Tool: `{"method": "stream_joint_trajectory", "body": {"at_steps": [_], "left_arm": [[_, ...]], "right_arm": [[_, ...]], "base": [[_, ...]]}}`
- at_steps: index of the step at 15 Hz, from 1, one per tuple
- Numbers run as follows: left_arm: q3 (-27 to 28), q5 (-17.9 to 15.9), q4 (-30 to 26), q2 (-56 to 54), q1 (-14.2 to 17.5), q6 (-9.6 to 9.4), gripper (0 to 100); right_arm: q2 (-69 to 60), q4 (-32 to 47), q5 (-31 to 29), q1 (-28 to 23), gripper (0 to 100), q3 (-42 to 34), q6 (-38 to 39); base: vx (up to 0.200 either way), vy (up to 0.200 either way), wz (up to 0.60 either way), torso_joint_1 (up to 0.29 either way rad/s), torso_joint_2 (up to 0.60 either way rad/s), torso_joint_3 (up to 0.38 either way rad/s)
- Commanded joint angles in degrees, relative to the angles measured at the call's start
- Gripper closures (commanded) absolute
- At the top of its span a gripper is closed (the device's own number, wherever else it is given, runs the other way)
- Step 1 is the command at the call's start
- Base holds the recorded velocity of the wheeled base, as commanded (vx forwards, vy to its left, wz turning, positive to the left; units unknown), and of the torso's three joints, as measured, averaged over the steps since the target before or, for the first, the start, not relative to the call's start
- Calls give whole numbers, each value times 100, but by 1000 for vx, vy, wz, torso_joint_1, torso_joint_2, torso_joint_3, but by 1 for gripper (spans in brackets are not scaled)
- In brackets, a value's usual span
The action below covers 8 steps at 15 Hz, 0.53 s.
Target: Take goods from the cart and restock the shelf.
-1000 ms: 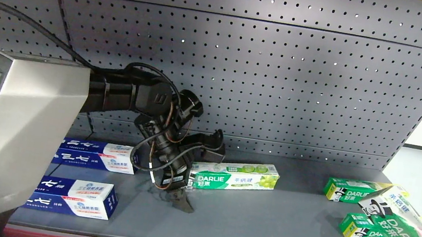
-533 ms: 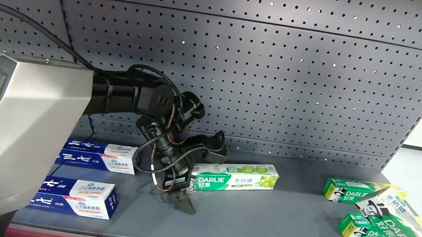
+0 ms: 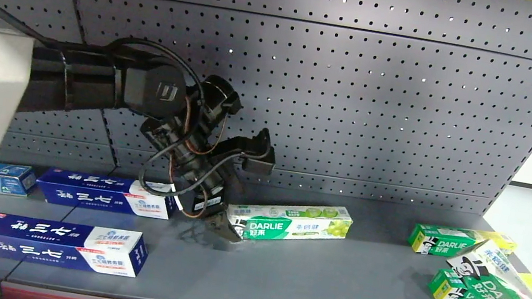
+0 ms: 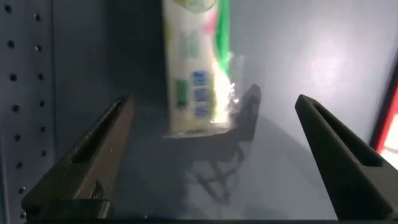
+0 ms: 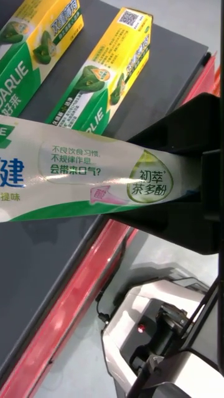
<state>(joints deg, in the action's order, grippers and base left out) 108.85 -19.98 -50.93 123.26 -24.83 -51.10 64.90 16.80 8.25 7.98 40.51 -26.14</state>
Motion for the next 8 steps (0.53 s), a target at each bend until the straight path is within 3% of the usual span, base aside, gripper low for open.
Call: {"method": "stream_joint_trajectory", "body": {"at_steps": [1,4,6,8], "left_arm": [[-1850,-32,954,-1322,119,13,0],[-2412,-32,1419,-1489,110,13,0],[-2447,-15,1859,-1480,49,30,0],[-2439,-15,1903,-1463,13,48,0]], "right_arm": [[66,-1,1,19,100,-8,-5],[137,-36,1,28,100,1,-14],[137,-89,-8,28,100,1,-14],[137,-89,-8,28,100,-8,-14]], "base": [[0,0,0,0,0,0],[0,0,0,0,0,0],[0,0,0,0,0,0],[0,0,0,0,0,0]]}}
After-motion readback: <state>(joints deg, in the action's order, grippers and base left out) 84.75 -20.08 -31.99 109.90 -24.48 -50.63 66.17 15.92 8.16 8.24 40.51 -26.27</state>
